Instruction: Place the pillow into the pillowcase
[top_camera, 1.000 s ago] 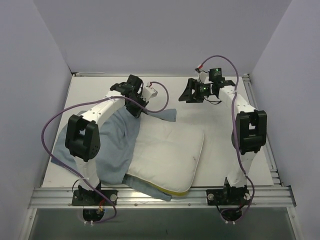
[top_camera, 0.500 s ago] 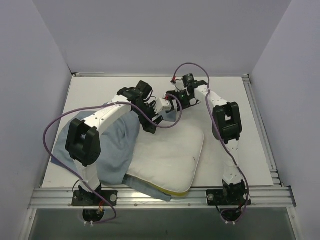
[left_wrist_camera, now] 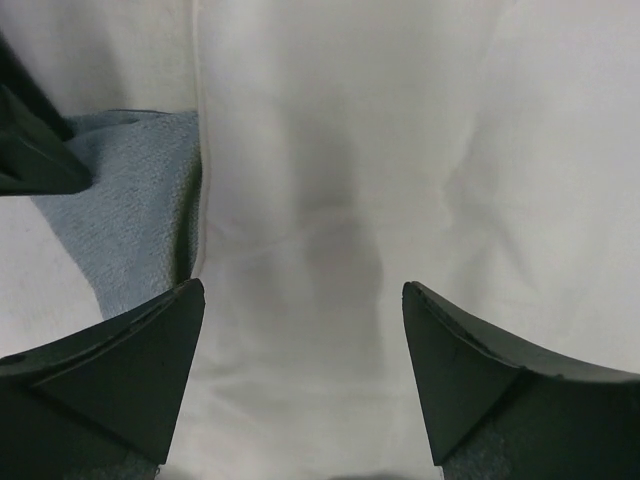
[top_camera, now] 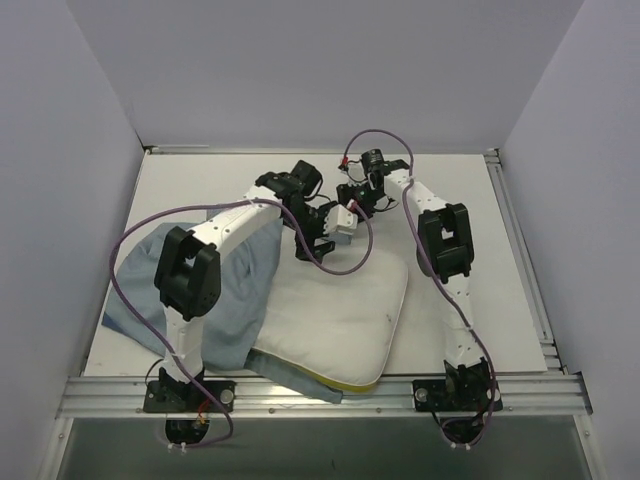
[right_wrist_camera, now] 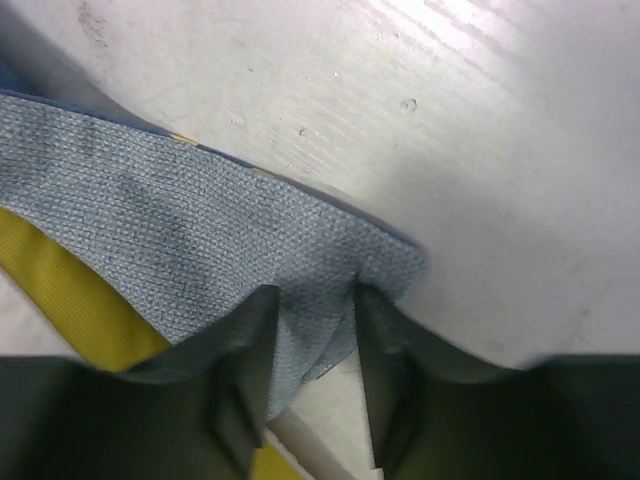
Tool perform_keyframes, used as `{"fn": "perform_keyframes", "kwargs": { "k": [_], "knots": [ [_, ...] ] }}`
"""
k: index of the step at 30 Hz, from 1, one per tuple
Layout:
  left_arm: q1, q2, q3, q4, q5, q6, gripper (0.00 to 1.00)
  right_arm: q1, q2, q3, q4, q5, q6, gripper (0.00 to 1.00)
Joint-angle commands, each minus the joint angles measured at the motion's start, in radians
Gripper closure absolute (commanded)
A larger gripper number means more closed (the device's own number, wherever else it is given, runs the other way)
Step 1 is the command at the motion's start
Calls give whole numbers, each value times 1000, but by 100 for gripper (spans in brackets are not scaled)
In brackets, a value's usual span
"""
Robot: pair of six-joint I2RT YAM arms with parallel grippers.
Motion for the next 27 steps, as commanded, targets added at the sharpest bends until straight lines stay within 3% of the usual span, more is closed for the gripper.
{"fn": "perform_keyframes", "kwargs": {
  "k": [1, 4, 8, 11, 12, 15, 16, 22, 27],
  "knots": [
    [-32, 71, 48, -12, 46, 160, 11, -13, 65, -11, -120, 15, -1, 71],
    [-61, 118, 39, -14, 25, 207, 11, -16, 68, -9, -137, -10, 2, 97],
    [-69, 166, 28, -3, -29, 209, 14, -37, 42, -42, -143, -58, 13, 100],
    [-66, 148, 5, -9, -52, 217, 40, -60, -7, -75, -136, -84, 13, 100],
    [-61, 134, -28, -9, -56, 226, 57, -66, -37, -101, -128, -93, 13, 100],
    [-53, 94, -65, -9, -69, 228, 81, -98, -93, -155, -113, -112, 13, 100],
    [-50, 83, -67, -15, -82, 222, 97, -117, -134, -199, -100, -119, 13, 100],
    [-10, 25, -88, -55, -86, 221, 100, -215, -321, -408, -37, -51, -15, 100],
    [-7, -3, -111, -63, -73, 235, 100, -306, -361, -428, -34, -35, -50, 100]
  ]
}}
